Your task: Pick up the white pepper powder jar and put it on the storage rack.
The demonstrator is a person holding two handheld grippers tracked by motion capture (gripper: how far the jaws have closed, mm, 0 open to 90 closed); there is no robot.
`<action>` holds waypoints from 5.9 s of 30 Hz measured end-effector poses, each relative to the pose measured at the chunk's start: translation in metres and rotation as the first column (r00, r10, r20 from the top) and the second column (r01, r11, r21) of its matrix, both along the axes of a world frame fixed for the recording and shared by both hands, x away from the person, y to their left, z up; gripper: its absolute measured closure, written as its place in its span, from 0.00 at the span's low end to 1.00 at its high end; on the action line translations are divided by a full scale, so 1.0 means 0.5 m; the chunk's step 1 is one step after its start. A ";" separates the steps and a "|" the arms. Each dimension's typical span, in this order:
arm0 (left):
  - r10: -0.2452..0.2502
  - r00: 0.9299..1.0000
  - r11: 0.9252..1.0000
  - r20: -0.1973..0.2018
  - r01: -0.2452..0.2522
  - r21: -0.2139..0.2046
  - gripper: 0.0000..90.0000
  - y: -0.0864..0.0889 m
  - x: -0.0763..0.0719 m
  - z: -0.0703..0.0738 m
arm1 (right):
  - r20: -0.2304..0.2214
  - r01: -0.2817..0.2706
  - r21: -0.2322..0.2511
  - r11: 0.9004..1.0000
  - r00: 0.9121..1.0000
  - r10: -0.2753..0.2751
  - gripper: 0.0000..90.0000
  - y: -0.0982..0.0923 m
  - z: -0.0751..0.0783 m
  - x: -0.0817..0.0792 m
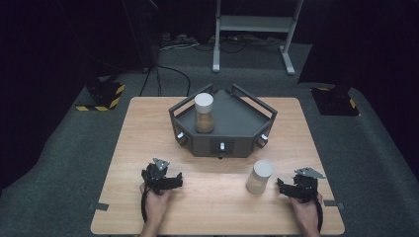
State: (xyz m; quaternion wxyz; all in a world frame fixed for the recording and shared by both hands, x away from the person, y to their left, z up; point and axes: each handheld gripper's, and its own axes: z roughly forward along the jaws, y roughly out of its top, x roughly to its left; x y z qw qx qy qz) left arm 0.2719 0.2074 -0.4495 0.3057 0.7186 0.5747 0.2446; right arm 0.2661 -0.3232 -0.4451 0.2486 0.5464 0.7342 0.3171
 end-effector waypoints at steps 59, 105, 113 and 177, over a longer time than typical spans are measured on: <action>0.000 1.000 1.000 0.002 0.000 -0.002 0.04 0.000 -0.001 0.000 | 0.114 -0.326 0.148 0.934 0.943 0.311 0.14 0.036 0.008 -0.062; -0.001 1.000 1.000 0.002 0.001 -0.002 0.04 0.000 -0.001 0.000 | 0.248 -0.316 0.141 0.938 0.929 0.276 0.36 0.075 0.011 -0.058; -0.001 1.000 1.000 0.003 0.001 -0.002 0.04 0.000 -0.001 0.000 | 0.267 -0.316 0.137 0.939 0.925 0.272 0.37 0.074 0.004 -0.064; -0.001 1.000 1.000 0.003 0.001 -0.002 0.05 -0.001 -0.001 0.000 | 0.255 -0.388 0.166 0.907 0.905 0.340 0.38 0.045 0.200 0.037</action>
